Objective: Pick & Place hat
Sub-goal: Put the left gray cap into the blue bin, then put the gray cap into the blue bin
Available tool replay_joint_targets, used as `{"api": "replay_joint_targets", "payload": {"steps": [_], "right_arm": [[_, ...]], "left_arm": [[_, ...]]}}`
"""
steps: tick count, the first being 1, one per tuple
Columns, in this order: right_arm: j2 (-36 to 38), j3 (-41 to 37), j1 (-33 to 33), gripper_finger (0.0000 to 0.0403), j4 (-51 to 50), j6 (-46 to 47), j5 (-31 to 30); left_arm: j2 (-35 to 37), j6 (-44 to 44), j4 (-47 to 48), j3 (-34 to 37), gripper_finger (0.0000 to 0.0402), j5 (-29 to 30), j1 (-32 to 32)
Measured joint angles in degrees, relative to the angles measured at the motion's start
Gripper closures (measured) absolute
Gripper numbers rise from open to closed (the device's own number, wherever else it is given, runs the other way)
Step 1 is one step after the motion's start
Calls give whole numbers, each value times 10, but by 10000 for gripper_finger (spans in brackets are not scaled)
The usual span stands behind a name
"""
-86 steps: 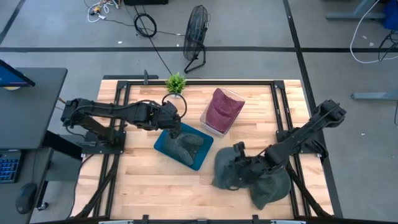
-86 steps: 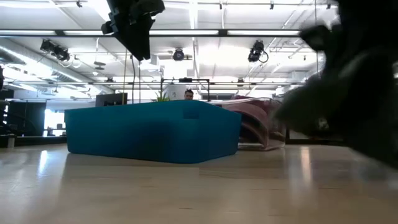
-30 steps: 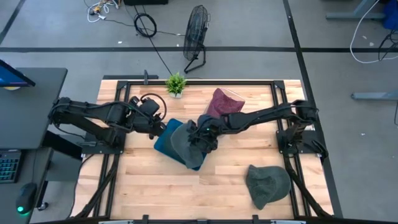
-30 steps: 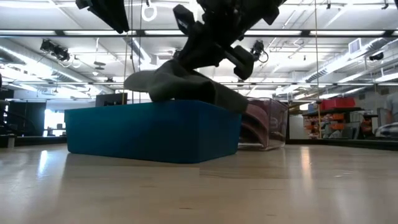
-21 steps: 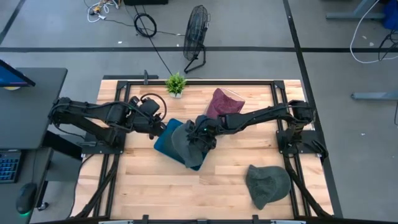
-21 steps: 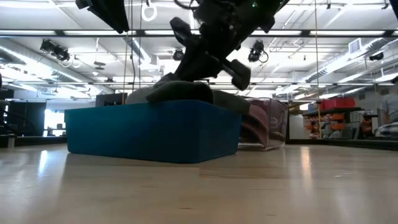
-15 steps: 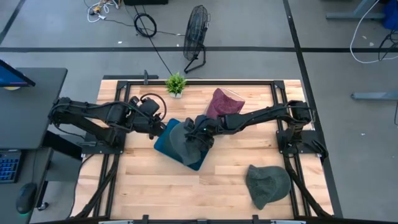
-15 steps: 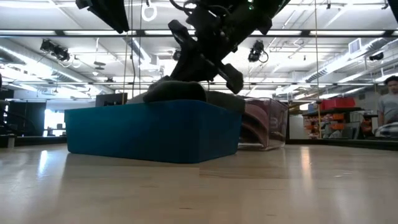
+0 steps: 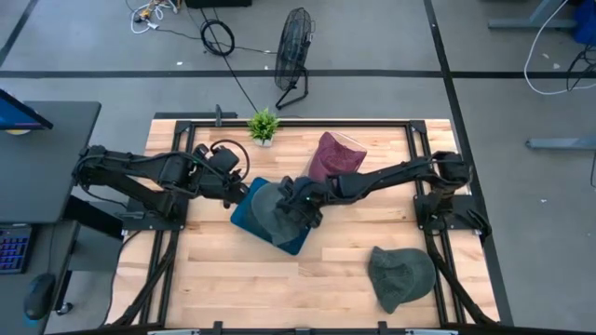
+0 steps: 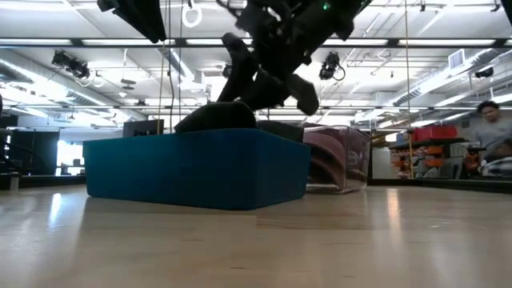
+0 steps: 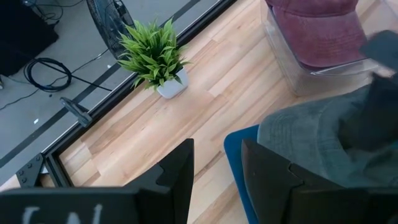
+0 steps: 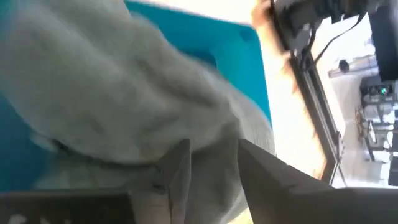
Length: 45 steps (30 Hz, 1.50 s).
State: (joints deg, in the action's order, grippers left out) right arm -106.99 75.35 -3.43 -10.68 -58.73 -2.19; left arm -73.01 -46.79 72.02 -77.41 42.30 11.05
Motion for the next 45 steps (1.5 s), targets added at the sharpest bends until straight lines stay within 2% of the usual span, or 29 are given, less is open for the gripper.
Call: {"api": "replay_joint_targets", "payload": {"steps": [5,7,10,12,18,29,37,41,45], "right_arm": [[28,0,-28,290,-6,24,3],[30,0,-31,315,-1,36,7],[17,0,-29,375,-17,59,17],[3,-1,-26,394,-34,62,17],[-38,-1,-26,399,-10,62,18],[-65,0,-30,401,-64,83,3],[17,-1,-66,386,-75,112,-68],[79,-1,-88,361,-124,190,-125],[139,0,-113,330,-219,331,-144]], "left_arm": [[0,0,0,0,264,0,0],[0,0,0,0,264,0,0],[0,0,-1,0,264,0,0],[0,0,-2,0,264,0,0],[0,-6,-4,0,264,0,0],[0,-5,-4,0,264,0,0],[0,-6,-5,0,264,0,0],[0,-6,-5,0,264,0,0],[0,-6,-7,0,264,0,0]]}}
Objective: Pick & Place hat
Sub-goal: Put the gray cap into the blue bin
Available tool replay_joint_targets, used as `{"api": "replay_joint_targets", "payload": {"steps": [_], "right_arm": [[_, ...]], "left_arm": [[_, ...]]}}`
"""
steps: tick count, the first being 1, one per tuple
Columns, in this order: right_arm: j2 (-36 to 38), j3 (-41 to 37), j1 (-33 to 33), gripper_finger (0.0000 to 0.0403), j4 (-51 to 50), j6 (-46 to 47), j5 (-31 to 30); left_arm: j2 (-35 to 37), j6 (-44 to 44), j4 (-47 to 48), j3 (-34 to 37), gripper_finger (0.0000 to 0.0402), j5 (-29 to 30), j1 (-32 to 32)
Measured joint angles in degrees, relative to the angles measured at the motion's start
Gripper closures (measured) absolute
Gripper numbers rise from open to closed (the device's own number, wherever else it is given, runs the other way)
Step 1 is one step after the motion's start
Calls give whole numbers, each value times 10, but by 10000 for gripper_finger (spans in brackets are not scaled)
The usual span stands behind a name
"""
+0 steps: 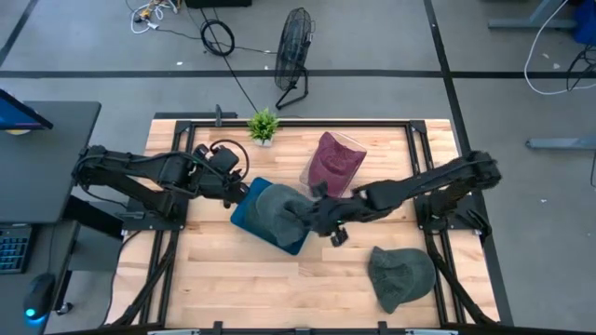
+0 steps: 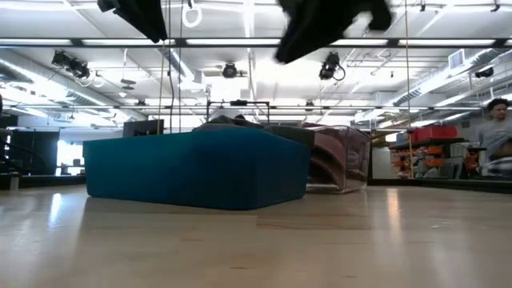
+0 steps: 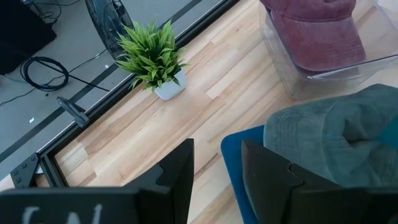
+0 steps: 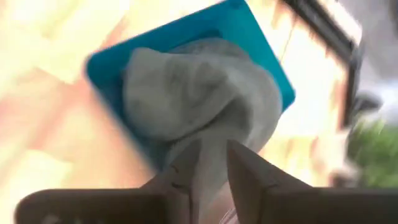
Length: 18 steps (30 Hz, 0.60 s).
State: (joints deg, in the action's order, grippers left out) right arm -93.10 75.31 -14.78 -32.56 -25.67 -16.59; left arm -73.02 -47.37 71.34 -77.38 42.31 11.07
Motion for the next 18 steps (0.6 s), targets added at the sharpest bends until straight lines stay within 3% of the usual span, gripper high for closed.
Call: {"api": "replay_joint_targets", "payload": {"steps": [4,9,18], "right_arm": [[52,1,-27,295,-113,227,9],[82,1,-64,257,-269,579,82],[80,0,-160,251,-451,898,117]], "left_arm": [[0,0,-3,0,264,0,0],[0,0,-5,0,264,0,0],[0,-11,-9,0,264,0,0]]}}
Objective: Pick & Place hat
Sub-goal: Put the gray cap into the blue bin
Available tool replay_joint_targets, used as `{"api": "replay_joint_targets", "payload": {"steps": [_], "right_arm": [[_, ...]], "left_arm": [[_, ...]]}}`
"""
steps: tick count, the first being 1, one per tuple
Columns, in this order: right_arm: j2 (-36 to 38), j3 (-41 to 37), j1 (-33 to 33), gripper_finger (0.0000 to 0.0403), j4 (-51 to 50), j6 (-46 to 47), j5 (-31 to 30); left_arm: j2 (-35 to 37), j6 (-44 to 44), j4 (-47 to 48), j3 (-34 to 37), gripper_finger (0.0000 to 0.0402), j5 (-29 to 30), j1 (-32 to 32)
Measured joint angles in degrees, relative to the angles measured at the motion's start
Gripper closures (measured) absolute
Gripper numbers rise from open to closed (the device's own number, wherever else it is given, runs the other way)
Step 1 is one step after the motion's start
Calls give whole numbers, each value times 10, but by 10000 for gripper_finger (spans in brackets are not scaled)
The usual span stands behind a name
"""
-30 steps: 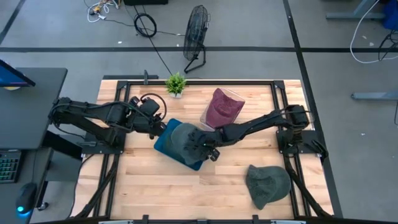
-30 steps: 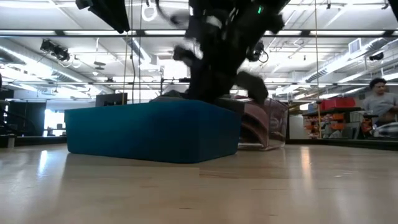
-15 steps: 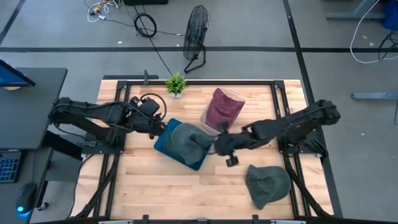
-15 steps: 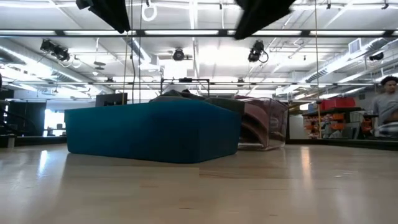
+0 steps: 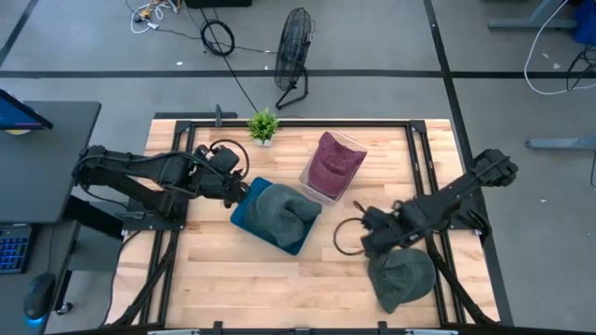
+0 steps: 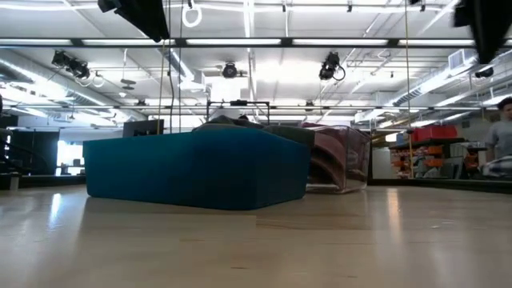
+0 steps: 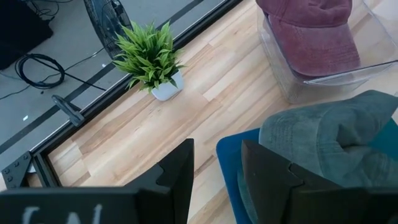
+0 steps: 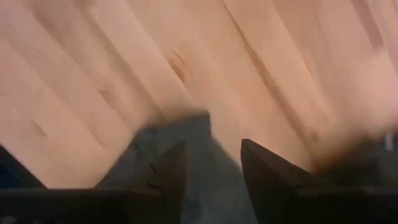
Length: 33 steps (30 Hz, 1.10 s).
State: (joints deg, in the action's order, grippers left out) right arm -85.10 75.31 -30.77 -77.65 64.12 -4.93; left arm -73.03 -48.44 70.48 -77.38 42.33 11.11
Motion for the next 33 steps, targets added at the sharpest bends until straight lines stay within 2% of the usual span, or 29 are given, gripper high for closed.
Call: {"api": "replay_joint_targets", "payload": {"steps": [6,13,16,20,29,33], "right_arm": [[0,-20,-88,261,1,227,39],[0,-111,-183,262,158,446,73],[0,-141,-207,262,188,488,100],[0,-167,-220,262,168,527,117],[0,-223,-220,262,210,609,120],[0,-246,-220,262,214,628,120]], "left_arm": [[0,0,0,0,264,0,0],[-1,1,0,0,264,0,0],[-1,2,0,0,264,0,0],[-1,0,0,0,264,0,0],[-1,2,-2,0,264,0,0],[-1,35,-2,0,264,0,0]]}}
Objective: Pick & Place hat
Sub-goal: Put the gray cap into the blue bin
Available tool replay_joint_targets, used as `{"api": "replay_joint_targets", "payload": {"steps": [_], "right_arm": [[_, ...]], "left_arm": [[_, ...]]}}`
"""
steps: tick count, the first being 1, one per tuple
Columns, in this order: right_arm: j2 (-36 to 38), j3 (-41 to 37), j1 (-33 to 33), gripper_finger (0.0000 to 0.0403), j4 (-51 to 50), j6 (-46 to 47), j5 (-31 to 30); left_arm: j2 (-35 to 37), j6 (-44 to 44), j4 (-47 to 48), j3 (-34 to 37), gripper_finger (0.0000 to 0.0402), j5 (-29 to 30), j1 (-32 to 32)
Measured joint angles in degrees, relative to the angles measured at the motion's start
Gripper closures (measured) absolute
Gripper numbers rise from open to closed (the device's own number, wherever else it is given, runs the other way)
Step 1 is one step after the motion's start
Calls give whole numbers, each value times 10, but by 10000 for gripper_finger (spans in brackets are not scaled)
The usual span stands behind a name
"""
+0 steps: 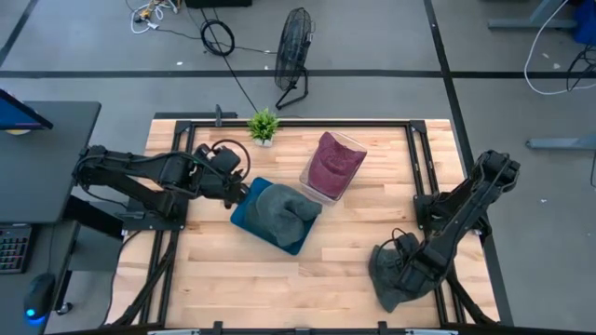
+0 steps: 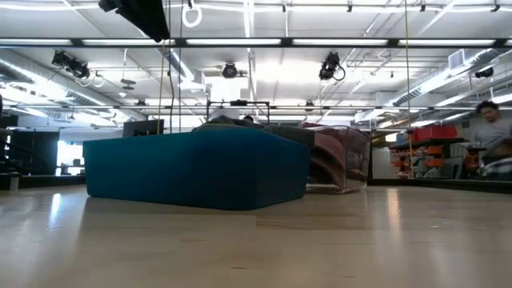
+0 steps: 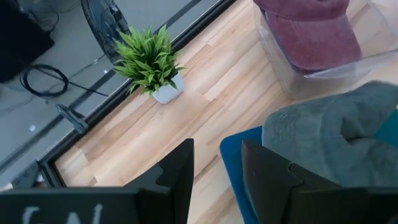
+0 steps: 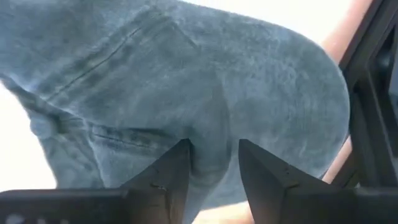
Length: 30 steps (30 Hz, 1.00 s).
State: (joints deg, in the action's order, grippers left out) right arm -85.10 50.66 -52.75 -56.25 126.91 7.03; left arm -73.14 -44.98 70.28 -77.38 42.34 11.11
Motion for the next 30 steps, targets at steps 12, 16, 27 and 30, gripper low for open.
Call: {"api": "replay_joint_targets", "payload": {"steps": [12,16,27,30], "right_arm": [[0,-18,1,391,3,-39,-2],[0,2,8,386,-3,-97,-2],[0,92,66,399,-29,-467,-166],[0,99,86,399,6,-663,-212]], "left_arm": [[0,8,0,0,264,0,0],[0,8,0,0,264,0,0],[0,34,0,0,264,0,0],[0,37,0,0,264,0,0]]}}
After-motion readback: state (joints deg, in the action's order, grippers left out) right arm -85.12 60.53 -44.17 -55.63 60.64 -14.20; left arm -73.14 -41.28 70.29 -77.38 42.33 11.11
